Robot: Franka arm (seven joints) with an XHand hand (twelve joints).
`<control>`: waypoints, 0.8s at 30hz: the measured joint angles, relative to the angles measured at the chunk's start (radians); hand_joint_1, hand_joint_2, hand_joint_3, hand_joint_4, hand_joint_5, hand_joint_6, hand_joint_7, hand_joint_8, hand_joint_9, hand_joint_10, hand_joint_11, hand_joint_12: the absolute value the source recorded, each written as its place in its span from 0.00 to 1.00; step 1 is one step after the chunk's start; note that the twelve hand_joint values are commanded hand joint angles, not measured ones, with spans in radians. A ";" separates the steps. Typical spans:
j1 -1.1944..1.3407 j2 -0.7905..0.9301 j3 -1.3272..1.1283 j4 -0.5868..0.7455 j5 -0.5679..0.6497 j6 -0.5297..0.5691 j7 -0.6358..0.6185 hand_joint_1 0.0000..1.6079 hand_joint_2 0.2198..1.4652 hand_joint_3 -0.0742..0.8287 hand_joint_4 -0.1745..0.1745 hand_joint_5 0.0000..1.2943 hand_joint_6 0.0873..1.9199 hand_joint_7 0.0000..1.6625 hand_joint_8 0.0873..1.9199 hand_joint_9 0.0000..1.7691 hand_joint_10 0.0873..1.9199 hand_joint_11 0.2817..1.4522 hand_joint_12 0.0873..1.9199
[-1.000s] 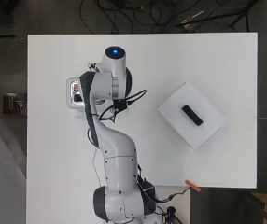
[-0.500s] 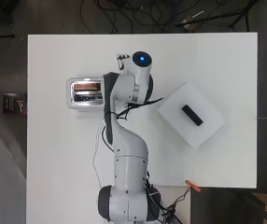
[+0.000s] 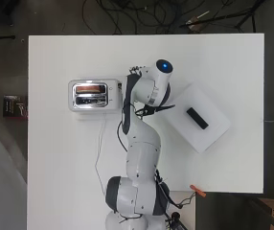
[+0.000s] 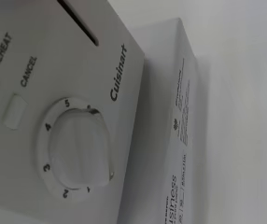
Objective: Teleoperate dual arm-hand system to toast a bread
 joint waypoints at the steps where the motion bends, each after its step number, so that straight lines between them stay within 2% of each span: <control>1: -0.002 -0.006 -0.007 -0.012 0.008 0.003 -0.004 0.01 0.71 0.09 0.32 0.26 0.00 0.19 0.00 0.21 0.00 0.09 0.00; 5: -0.009 -0.020 -0.029 -0.028 -0.006 0.002 -0.016 0.03 0.71 0.09 0.30 0.25 0.00 0.19 0.00 0.21 0.00 0.08 0.00; 13: -0.019 0.011 -0.027 -0.014 0.048 -0.023 -0.028 0.05 0.71 0.08 0.25 0.22 0.00 0.18 0.00 0.19 0.00 0.07 0.00; 19: -0.026 0.080 -0.004 0.028 0.058 -0.071 -0.031 0.05 0.72 0.09 0.31 0.24 0.00 0.18 0.00 0.18 0.00 0.06 0.00; 23: -0.032 0.141 -0.003 0.040 0.061 -0.081 0.015 0.07 0.74 0.09 0.35 0.26 0.00 0.18 0.00 0.18 0.00 0.07 0.00; 24: -0.033 0.156 -0.004 0.038 0.065 -0.075 0.026 0.08 0.74 0.09 0.40 0.31 0.00 0.19 0.00 0.20 0.00 0.07 0.00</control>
